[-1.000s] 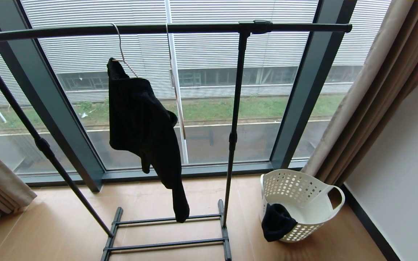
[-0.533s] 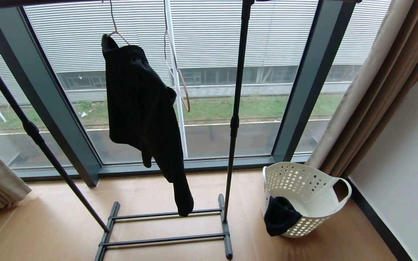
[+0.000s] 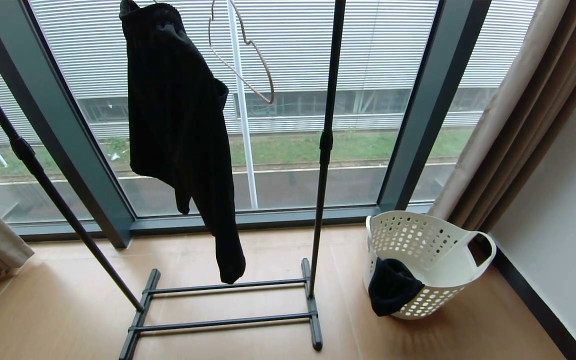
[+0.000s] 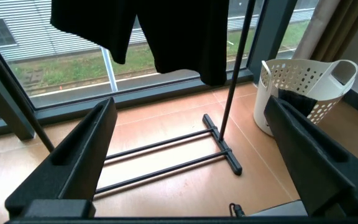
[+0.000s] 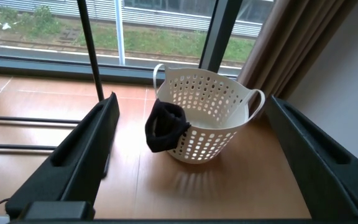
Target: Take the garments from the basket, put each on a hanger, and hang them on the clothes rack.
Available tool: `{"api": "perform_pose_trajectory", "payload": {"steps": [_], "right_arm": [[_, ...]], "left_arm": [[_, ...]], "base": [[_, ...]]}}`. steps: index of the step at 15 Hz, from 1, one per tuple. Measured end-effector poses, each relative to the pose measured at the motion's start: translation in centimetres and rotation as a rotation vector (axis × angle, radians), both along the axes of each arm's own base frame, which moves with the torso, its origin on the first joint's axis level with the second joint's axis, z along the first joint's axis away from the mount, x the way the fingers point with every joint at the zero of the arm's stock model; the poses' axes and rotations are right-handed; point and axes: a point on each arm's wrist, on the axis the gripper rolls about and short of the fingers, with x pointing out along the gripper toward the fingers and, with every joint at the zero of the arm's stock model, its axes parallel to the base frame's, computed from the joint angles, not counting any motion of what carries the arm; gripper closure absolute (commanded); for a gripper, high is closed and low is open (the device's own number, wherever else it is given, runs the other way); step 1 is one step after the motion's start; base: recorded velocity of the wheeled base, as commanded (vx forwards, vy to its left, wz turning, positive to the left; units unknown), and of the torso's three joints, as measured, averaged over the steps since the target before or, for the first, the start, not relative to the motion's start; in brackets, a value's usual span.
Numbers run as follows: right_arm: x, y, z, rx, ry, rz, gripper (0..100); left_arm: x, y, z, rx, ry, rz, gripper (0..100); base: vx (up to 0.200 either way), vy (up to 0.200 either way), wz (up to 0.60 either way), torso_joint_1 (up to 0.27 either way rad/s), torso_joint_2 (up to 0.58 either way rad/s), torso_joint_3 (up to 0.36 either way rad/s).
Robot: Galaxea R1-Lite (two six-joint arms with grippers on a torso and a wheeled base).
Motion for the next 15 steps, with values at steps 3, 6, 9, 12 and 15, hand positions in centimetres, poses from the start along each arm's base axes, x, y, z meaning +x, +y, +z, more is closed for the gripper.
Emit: {"api": "perform_pose_trajectory", "payload": {"steps": [3, 6, 9, 12, 15], "right_arm": [[0.00, 0.00, 0.00, 0.000, 0.000, 0.000, 0], [0.00, 0.00, -0.02, 0.000, 0.001, 0.000, 0], [0.00, 0.00, -0.02, 0.001, 0.001, 0.000, 0], [0.00, 0.00, 0.00, 0.001, 0.000, 0.000, 0], [0.00, 0.00, -0.01, 0.001, 0.001, 0.000, 0]], "left_arm": [[0.00, 0.00, 0.00, 0.000, 0.000, 0.000, 0], [0.00, 0.00, -0.01, 0.001, 0.000, -0.001, 0], [0.00, 0.00, 0.00, 0.001, 0.000, 0.000, 0], [0.00, 0.01, 0.00, 0.000, 0.000, 0.002, 0], [0.00, 0.00, 0.00, 0.000, 0.000, 0.002, 0]], "base": [[0.000, 0.000, 0.00, -0.160, 0.43, 0.263], [0.000, 0.000, 0.00, -0.046, 0.13, 0.080], [0.000, 0.000, -0.40, 0.002, 0.01, 0.003], [0.000, 0.000, -0.60, -0.002, 0.00, 0.002], [0.000, 0.000, -0.60, 0.001, 0.00, 0.004]]}}
